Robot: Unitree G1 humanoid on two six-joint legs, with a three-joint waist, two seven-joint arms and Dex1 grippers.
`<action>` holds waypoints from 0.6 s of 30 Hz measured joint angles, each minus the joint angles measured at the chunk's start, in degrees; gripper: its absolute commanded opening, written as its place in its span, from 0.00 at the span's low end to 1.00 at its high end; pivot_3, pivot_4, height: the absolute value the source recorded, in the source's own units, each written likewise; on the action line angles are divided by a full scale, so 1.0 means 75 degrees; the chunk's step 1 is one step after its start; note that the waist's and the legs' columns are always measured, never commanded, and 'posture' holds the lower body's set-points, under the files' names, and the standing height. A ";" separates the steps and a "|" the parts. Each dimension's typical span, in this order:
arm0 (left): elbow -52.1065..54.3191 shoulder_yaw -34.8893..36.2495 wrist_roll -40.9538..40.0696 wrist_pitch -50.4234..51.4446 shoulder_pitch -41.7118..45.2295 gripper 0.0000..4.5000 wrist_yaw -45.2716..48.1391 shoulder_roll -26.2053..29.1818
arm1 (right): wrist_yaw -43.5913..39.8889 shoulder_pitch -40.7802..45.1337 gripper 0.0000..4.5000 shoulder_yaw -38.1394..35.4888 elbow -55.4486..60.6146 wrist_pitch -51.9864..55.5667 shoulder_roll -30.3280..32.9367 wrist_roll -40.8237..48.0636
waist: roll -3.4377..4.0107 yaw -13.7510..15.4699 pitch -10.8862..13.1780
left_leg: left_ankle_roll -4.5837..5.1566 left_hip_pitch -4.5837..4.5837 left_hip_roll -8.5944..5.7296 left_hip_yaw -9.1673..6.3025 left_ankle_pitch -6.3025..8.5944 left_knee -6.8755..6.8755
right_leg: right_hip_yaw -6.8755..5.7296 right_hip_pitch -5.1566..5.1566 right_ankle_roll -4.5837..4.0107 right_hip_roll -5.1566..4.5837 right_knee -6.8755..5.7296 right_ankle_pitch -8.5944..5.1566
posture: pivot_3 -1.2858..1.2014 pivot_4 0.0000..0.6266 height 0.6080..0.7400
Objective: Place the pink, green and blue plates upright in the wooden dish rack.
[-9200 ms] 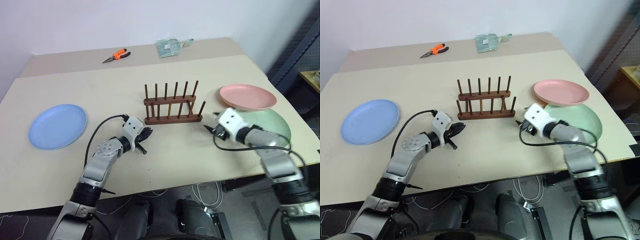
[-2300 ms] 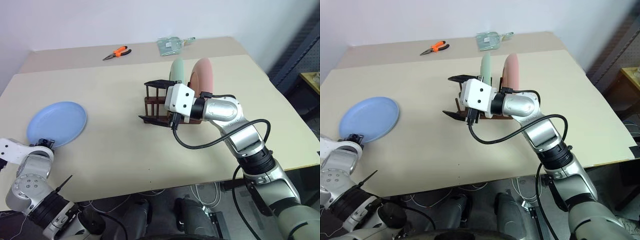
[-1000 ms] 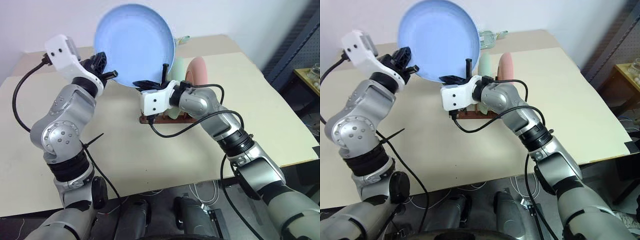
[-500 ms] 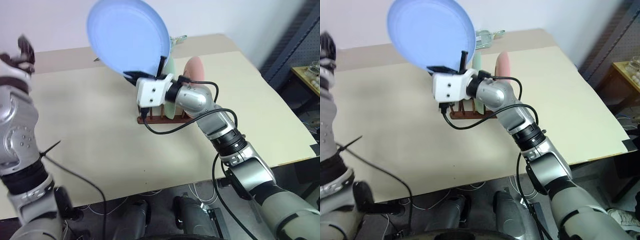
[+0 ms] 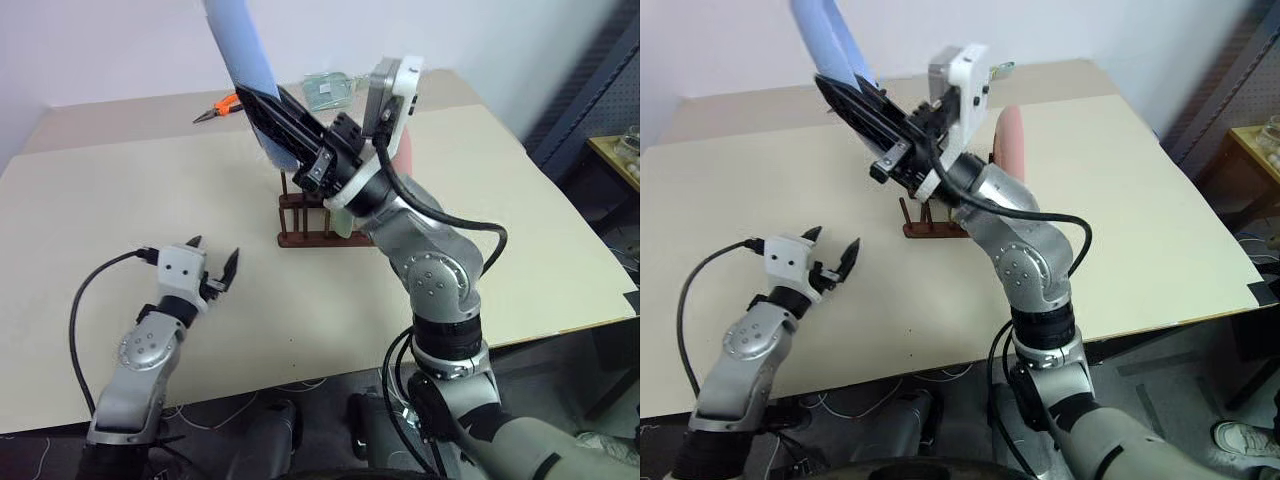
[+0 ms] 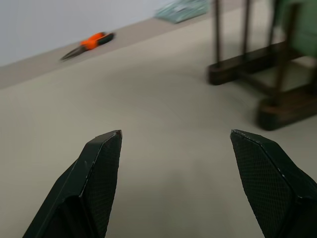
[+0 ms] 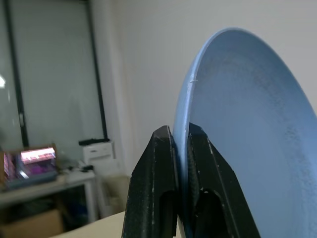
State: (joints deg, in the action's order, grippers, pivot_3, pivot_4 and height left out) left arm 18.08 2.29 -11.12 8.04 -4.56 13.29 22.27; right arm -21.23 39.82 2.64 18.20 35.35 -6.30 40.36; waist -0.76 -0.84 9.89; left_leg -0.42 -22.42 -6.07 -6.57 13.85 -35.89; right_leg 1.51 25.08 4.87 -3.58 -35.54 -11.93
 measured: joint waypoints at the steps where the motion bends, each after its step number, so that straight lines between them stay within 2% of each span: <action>1: -0.0004 -0.0043 -0.0002 -0.0054 -0.0040 0.79 0.0106 -0.0028 | 0.0265 -0.0072 0.00 -0.0078 -0.0015 0.0204 -0.0101 0.0175 | 0.0001 0.0003 0.0001 | 0.0000 -0.0001 0.0000 0.0000 0.0000 0.0000 | -0.0001 0.0001 0.0000 0.0000 0.0000 0.0000 | 0.52 0.24 1.00; 7: -0.0124 -0.0104 0.0080 -0.0156 -0.0184 0.79 0.0485 -0.0047 | 0.1239 -0.0073 0.00 -0.0500 -0.0317 0.0807 -0.0119 0.0941 | 0.0003 0.0005 0.0002 | 0.0001 -0.0002 -0.0002 0.0001 -0.0001 -0.0003 | -0.0008 -0.0001 0.0002 0.0000 0.0001 0.0001 | 0.52 0.24 1.00; 18: -0.0147 -0.0102 0.0083 -0.0141 -0.0187 0.79 0.0748 -0.0047 | 0.2152 -0.0075 0.00 -0.0510 -0.0375 0.0932 -0.0121 0.1216 | 0.0004 0.0001 0.0003 | 0.0002 -0.0002 -0.0001 0.0001 -0.0001 -0.0003 | -0.0009 -0.0001 0.0003 0.0000 0.0001 0.0001 | 0.52 0.24 1.00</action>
State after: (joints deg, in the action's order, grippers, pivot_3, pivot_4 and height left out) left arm 16.98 1.53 -10.50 6.98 -5.96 18.89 21.92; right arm -5.09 39.26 -1.19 15.39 42.34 -7.20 49.48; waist -0.73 -0.84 9.91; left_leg -0.41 -22.43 -6.08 -6.56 13.84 -35.91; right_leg 1.44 25.07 4.89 -3.57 -35.53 -11.92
